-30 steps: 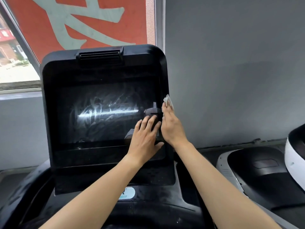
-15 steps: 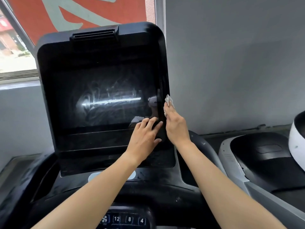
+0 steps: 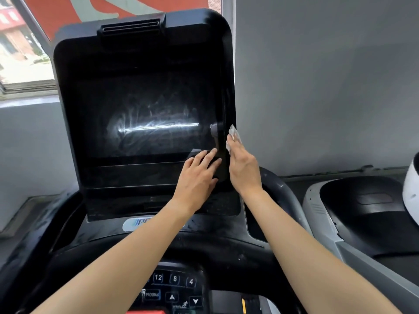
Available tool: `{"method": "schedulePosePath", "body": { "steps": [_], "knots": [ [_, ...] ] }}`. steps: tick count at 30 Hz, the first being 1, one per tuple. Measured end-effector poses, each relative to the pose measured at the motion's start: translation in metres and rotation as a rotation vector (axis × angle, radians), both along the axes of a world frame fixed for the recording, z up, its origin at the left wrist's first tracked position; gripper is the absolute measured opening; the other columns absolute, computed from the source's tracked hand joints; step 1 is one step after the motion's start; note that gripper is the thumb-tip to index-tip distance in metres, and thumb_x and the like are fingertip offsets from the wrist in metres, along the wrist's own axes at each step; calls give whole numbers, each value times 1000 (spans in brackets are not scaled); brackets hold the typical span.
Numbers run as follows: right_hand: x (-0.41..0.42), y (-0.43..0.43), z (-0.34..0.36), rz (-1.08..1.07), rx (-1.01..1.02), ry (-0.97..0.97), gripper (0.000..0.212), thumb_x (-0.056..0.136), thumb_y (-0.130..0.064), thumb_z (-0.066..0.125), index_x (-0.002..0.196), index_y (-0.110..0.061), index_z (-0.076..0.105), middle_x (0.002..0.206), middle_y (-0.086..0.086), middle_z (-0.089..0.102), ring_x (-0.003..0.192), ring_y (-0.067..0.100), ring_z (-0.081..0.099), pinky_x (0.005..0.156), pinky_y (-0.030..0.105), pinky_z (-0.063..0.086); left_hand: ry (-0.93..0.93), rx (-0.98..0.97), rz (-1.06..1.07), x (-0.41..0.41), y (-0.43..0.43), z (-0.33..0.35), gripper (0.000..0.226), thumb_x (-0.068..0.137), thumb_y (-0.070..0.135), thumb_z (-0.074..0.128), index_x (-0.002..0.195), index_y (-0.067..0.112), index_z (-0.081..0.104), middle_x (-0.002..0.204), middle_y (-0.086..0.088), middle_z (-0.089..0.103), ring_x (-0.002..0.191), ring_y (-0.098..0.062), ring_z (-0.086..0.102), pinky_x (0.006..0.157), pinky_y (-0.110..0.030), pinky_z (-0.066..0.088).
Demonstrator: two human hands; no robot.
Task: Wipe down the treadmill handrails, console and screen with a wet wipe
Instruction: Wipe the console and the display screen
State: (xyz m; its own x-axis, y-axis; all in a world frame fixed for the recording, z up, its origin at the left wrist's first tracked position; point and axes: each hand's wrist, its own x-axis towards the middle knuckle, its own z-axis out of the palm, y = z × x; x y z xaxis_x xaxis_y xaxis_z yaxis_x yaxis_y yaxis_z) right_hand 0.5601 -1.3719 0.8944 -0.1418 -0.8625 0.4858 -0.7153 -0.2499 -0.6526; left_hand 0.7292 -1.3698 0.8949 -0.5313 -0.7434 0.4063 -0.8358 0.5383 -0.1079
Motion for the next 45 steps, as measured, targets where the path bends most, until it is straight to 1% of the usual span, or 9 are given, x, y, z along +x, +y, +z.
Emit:
{"method": "schedulePosePath", "body": {
  "steps": [5, 8, 13, 17, 24, 31, 37, 40, 45],
  "knots": [
    [12, 19, -21, -22, -64, 21, 49, 107, -1, 47, 154, -10, 42, 168, -2, 27, 153, 12, 27, 119, 27, 37, 18, -8, 28, 9, 7, -3, 57, 91, 30, 74, 144, 18, 57, 152, -5, 47, 136, -27, 46, 108, -43, 44],
    [14, 43, -49, -27, -76, 33, 53, 103, 5, 51, 154, -9, 43, 166, -1, 32, 152, 11, 30, 118, 31, 40, 4, 11, 42, 15, 11, -10, 67, 89, 30, 79, 149, 20, 52, 132, -3, 55, 112, -22, 55, 89, -35, 52],
    [12, 35, -34, -76, -90, -4, 45, 101, 3, 56, 145, -8, 56, 149, 9, 56, 136, 22, 55, 109, 39, 50, -4, 43, 56, 19, 17, -16, 69, 93, 20, 73, 155, 22, 44, 121, -2, 56, 95, -17, 54, 73, -30, 51],
    [16, 25, -15, -95, -74, 0, 57, 104, -2, 51, 156, -22, 41, 148, 7, 57, 115, 22, 66, 97, 27, 53, 36, 37, 52, 19, 18, -14, 63, 94, 15, 71, 152, 22, 48, 116, -1, 57, 91, -16, 54, 68, -30, 52],
    [21, 43, -55, -91, -45, 66, 37, 97, 1, 63, 132, -11, 68, 149, 12, 55, 141, 31, 49, 111, 44, 49, 24, 52, 61, 18, 15, -21, 65, 94, 16, 71, 153, 23, 45, 108, 1, 58, 90, -16, 53, 71, -29, 48],
    [12, 16, -14, -116, -76, 72, 25, 98, -2, 64, 119, -10, 76, 146, 11, 59, 134, 26, 57, 107, 30, 44, 61, 59, 49, 18, 17, -20, 63, 96, 18, 67, 154, 21, 45, 107, -2, 55, 91, -18, 51, 74, -33, 49],
    [24, 51, -54, -113, -31, 110, 35, 95, 4, 65, 128, -7, 70, 150, 14, 54, 140, 31, 49, 110, 30, 40, 74, 40, 69, 17, 18, -24, 63, 95, 26, 68, 154, 24, 45, 108, -1, 53, 95, -19, 51, 81, -34, 49],
    [25, 55, -60, -105, -9, 109, 36, 95, 3, 65, 130, -6, 68, 149, 16, 54, 139, 34, 50, 110, 36, 45, 73, 33, 77, 18, 22, -27, 63, 97, 29, 64, 155, 24, 42, 116, -3, 53, 102, -21, 51, 88, -36, 50],
    [21, 37, -32, -107, -4, 81, 32, 101, -1, 57, 129, -10, 69, 151, 14, 52, 144, 28, 46, 111, 24, 34, 51, 12, 65, 21, 28, -30, 63, 94, 25, 66, 153, 19, 46, 140, -11, 48, 125, -29, 47, 100, -42, 48]
  ]
}}
